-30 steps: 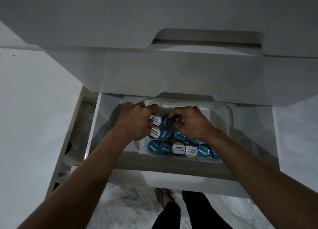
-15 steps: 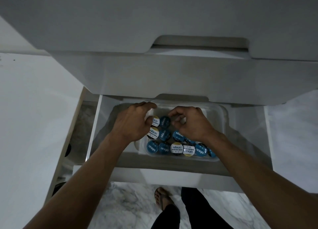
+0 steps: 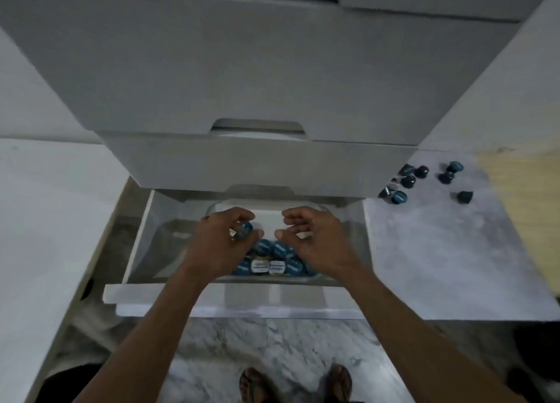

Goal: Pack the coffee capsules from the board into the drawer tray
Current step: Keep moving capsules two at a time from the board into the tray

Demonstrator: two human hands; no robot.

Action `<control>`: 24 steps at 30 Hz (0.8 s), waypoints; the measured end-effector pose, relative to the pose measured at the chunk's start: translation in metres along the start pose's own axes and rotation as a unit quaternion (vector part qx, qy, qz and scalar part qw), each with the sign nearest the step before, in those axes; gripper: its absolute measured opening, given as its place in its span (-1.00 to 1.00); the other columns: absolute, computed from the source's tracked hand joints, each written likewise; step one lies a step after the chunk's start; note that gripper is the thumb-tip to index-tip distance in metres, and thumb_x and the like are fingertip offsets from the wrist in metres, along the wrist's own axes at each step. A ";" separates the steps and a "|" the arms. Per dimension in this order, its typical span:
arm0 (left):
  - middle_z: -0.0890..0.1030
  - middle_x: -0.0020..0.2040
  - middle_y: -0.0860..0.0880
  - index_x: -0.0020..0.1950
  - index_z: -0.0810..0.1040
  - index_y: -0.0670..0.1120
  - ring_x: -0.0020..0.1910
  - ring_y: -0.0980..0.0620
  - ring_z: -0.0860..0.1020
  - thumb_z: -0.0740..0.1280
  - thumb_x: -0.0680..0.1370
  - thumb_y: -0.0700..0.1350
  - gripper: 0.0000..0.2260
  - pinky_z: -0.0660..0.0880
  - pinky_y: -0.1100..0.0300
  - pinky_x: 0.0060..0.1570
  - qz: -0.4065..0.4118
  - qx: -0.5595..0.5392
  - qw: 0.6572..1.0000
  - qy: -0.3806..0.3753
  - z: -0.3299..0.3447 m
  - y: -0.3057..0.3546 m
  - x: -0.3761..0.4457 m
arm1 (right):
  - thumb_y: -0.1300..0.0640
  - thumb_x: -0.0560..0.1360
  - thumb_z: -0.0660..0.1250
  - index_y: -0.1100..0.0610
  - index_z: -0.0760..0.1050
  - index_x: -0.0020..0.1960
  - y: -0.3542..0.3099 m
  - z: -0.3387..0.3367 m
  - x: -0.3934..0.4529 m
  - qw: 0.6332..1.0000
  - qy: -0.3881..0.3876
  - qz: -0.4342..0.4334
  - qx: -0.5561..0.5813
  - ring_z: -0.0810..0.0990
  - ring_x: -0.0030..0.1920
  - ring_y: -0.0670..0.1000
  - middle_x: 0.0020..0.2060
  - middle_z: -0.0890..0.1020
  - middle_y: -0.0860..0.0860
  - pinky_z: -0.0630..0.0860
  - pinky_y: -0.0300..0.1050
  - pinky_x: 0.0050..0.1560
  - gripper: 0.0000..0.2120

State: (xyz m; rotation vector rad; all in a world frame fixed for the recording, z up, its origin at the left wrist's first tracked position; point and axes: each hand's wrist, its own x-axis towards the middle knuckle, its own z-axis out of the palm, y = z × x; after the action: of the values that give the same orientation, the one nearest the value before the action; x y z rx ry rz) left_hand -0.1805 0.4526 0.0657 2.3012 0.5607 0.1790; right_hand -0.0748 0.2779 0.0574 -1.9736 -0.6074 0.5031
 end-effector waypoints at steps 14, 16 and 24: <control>0.66 -0.19 0.15 -0.03 0.65 0.01 -0.20 0.23 0.60 0.49 0.44 -0.04 -0.86 0.46 0.47 -0.20 0.123 -0.078 0.989 0.000 0.174 0.240 -0.017 | 0.06 0.45 0.49 0.03 0.64 0.03 0.101 -0.264 -0.102 0.991 0.125 0.013 -0.036 0.63 -0.19 -0.23 -0.18 0.68 -0.15 0.51 -0.44 -0.17 -0.83; 0.66 -0.18 0.16 -0.02 0.65 0.01 -0.22 0.24 0.60 0.49 0.44 -0.02 -0.85 0.51 0.38 -0.15 0.101 -0.064 0.993 -0.018 0.215 0.253 -0.018 | 0.08 0.46 0.48 0.05 0.64 0.03 0.134 -0.295 -0.114 0.990 0.125 0.038 -0.053 0.62 -0.21 -0.23 -0.20 0.68 -0.14 0.51 -0.44 -0.20 -0.84; 0.64 -0.21 0.10 0.00 0.62 -0.02 -0.25 0.22 0.59 0.47 0.46 -0.04 -0.84 0.61 0.12 -0.12 -0.040 -0.040 0.998 -0.025 0.290 0.252 -0.011 | 0.14 0.47 0.46 0.06 0.63 0.01 0.198 -0.351 -0.095 0.990 0.098 0.071 -0.076 0.59 -0.22 -0.29 -0.24 0.65 -0.17 0.45 -0.53 -0.26 -0.87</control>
State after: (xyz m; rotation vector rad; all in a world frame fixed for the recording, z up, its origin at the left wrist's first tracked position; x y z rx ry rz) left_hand -0.0210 0.1046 0.0369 2.1955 0.6071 0.1040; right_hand 0.0938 -0.1003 0.0444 -2.1914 -0.3928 0.3510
